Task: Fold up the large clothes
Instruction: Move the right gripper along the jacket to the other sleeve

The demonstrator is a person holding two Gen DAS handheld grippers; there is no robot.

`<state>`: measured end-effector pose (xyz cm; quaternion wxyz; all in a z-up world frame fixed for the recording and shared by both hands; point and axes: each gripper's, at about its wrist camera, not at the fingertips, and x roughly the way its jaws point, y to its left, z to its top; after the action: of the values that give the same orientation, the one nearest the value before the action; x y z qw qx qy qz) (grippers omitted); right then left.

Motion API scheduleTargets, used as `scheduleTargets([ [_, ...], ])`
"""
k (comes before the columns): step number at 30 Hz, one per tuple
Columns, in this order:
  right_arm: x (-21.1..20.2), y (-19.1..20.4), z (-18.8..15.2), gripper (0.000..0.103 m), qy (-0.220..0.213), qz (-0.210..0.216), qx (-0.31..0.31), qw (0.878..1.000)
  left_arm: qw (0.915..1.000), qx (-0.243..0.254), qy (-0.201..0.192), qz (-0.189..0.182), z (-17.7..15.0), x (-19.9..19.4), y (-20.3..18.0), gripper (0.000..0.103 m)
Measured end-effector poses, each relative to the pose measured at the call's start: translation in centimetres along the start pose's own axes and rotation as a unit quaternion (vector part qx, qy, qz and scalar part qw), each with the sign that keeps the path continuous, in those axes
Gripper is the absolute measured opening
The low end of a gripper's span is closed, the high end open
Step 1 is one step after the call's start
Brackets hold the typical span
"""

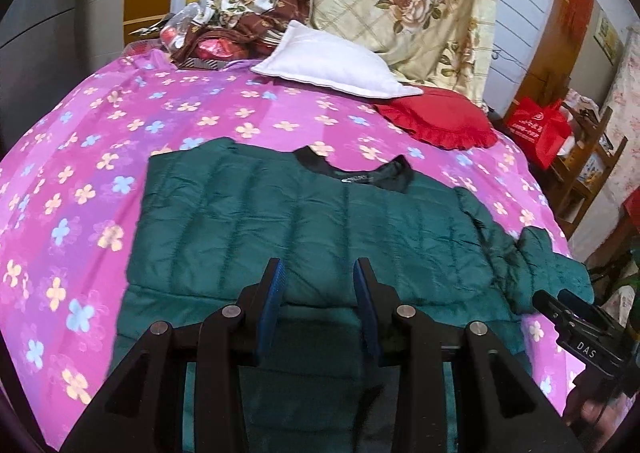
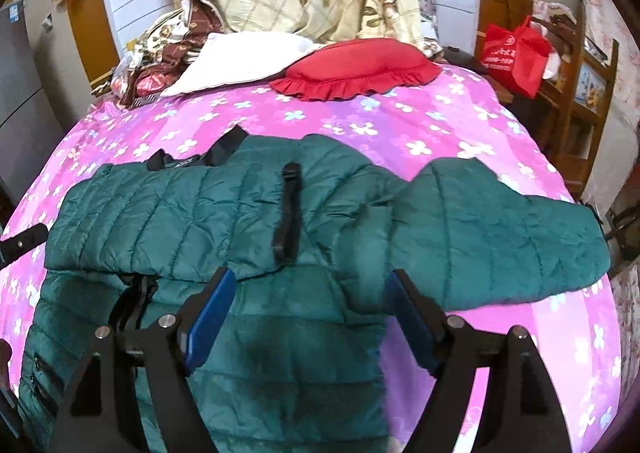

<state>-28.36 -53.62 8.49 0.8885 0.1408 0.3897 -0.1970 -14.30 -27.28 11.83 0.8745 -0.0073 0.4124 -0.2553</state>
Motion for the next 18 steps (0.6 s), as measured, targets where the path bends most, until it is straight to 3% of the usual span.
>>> scheduleTargets([
  [9, -0.7, -5.0, -0.4, 0.083, -0.003, -0.026, 0.026, 0.999, 0.9999, 0.007, 0.004, -0.01, -0.8, 0.5, -3.3, 0.017],
  [18, -1.0, -11.2, -0.3, 0.084, -0.01, -0.063, 0.06, 0.996, 0.9999, 0.001, 0.01, -0.003, -1.3, 0.8, -3.9, 0.017],
])
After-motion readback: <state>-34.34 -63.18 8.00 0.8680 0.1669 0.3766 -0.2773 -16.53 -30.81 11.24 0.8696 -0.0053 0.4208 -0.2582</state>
